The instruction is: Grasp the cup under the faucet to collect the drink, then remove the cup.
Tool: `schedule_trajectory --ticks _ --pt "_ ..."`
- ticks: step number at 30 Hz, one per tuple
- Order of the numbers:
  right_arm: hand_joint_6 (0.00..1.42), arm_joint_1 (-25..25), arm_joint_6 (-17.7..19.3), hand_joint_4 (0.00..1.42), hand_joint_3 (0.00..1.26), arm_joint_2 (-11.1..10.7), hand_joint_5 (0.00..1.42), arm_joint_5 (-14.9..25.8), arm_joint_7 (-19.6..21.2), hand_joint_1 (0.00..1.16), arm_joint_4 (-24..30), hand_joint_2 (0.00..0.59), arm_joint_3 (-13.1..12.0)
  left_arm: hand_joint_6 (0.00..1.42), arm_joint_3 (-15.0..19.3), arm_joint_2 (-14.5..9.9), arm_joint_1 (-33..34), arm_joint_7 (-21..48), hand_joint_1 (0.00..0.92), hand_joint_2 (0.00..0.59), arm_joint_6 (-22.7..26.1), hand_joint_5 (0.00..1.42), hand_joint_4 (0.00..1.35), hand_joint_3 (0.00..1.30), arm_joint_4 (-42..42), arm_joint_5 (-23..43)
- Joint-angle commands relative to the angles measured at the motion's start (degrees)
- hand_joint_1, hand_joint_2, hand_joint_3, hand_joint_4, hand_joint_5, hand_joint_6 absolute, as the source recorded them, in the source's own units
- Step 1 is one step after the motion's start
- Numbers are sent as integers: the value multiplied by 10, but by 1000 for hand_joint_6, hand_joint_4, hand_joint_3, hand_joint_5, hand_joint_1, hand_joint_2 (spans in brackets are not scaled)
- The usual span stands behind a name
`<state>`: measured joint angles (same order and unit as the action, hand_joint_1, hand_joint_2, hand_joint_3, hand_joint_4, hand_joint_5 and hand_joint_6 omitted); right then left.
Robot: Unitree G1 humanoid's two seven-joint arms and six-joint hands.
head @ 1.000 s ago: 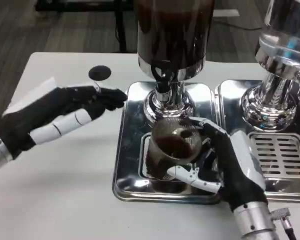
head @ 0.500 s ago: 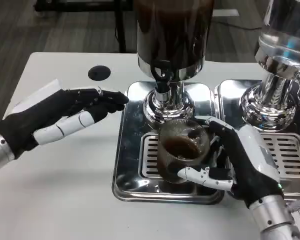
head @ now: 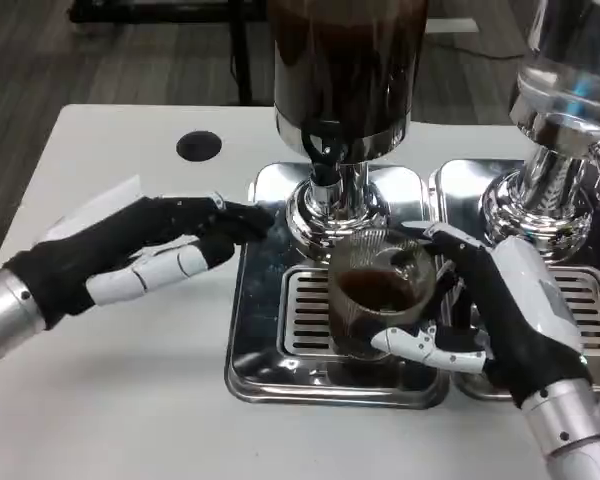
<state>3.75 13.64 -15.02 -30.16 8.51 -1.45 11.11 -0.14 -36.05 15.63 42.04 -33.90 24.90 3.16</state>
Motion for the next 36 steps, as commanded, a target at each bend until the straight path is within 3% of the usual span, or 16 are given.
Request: schedule_trajectory --ticks 1,14,25,36 --pt "1152 -4 4 670 565 -12 866 9 -10 725 27 210 -14 274 -10 0 -4 7 0 151 -11 277 299 314 4 -7" --pt "1168 5 -6 670 578 -31 867 16 -45 720 62 221 -36 274 -21 0 -7 6 0 151 -22 277 299 304 1 -14" --pt "1168 25 -18 672 579 -34 867 26 -69 719 103 221 -56 264 -37 -8 -20 6 0 152 -77 266 263 292 -10 -30" --pt "1187 70 -29 687 580 -30 877 37 -95 718 176 222 -67 260 -31 -21 -60 20 0 152 -83 258 252 285 -52 -5"
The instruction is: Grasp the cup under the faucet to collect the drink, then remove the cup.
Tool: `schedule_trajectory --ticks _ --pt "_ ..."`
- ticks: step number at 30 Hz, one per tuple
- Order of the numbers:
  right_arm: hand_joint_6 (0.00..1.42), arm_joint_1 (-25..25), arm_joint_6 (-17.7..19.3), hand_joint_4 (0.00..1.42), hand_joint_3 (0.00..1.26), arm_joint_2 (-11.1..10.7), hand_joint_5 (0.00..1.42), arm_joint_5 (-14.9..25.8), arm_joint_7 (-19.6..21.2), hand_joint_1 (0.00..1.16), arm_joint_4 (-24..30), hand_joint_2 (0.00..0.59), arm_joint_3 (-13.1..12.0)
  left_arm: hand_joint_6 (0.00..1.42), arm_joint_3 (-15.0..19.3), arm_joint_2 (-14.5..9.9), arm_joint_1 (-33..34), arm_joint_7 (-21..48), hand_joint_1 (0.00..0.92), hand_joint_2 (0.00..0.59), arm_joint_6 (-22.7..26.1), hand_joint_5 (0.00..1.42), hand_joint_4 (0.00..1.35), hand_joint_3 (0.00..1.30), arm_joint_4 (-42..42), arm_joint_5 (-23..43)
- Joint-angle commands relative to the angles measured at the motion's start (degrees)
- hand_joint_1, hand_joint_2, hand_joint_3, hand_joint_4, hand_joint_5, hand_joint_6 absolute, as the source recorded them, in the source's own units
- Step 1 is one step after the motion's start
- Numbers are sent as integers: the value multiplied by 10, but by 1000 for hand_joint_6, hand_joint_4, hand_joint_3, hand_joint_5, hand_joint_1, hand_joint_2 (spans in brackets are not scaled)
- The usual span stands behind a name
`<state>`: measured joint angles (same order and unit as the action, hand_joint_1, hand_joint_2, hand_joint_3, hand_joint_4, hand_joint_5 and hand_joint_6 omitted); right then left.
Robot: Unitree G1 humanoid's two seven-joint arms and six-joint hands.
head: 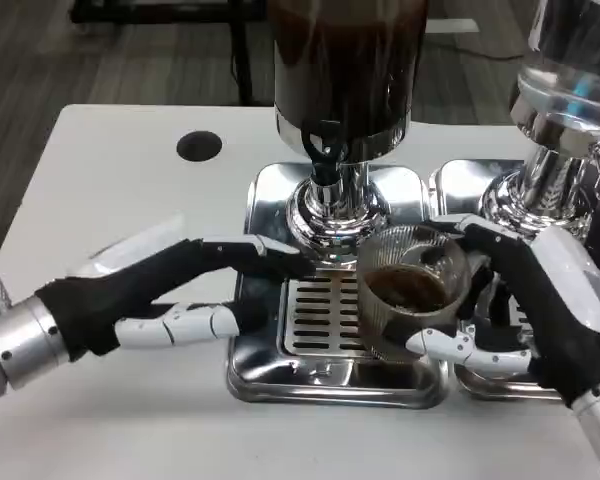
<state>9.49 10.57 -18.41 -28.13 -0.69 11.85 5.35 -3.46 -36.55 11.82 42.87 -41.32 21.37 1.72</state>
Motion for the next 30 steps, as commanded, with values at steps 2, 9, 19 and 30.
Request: schedule_trajectory --ticks 2,9,19,30 --pt "1188 25 0 687 580 3 877 18 -7 718 60 222 -11 259 5 -19 -30 14 0 152 -10 256 251 284 -24 15" --pt "1189 47 -1 687 581 4 877 16 -14 718 90 222 -15 240 17 -39 -56 6 0 149 -67 172 144 207 -42 2" --pt "1191 82 -1 695 592 7 877 27 -22 718 123 222 -15 174 35 -72 -75 -22 0 148 -168 78 54 140 -24 -29" --pt "1191 135 -7 696 594 11 885 41 -43 718 182 222 -15 172 31 -90 -93 -26 0 148 -181 72 43 132 -26 -23"
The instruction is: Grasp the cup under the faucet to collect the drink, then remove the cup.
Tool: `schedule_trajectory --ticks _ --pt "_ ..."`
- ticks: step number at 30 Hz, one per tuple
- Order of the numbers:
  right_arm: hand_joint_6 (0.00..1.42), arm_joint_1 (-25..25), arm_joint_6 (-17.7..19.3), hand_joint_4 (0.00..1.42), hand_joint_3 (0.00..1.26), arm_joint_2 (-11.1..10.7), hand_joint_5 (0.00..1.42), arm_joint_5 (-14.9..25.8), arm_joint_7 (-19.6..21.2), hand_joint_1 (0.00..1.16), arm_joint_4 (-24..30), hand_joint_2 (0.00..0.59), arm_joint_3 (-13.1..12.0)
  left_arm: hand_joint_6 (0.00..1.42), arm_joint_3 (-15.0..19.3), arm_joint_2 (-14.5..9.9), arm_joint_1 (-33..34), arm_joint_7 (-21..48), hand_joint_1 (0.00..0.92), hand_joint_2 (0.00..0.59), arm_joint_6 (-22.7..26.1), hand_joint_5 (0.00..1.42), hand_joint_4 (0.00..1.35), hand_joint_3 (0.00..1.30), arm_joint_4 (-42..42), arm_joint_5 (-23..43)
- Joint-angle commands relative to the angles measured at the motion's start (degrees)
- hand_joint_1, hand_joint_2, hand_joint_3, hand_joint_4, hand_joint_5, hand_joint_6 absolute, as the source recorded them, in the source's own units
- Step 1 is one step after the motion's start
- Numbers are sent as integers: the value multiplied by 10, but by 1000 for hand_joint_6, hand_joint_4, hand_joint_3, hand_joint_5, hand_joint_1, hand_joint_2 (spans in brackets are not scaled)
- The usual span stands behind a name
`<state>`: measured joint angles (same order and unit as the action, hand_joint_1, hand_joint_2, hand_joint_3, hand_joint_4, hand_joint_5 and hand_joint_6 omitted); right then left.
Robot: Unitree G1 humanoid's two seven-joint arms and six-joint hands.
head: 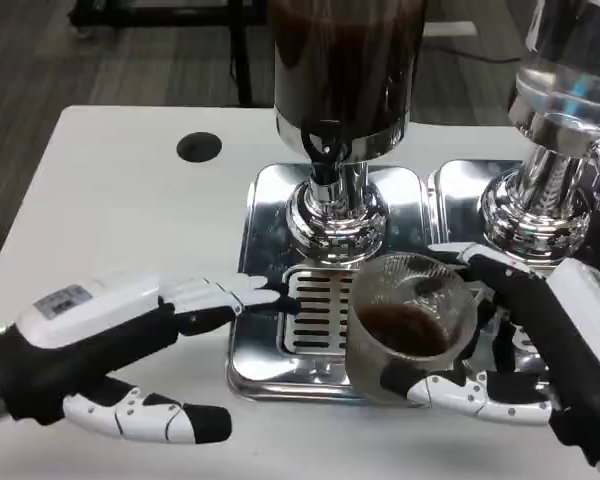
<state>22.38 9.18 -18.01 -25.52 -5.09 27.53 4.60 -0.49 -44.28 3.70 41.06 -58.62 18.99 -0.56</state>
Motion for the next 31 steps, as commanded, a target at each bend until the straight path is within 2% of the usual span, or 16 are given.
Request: schedule_trajectory --ticks 1,31 --pt "1191 7 7 696 594 7 885 15 1 718 26 222 -7 172 1 -14 -12 -8 0 148 -8 72 43 132 -4 1" --pt "1191 6 8 696 607 14 894 12 -4 708 28 231 -16 171 -7 -18 -16 -5 0 148 -10 72 52 140 -5 10"
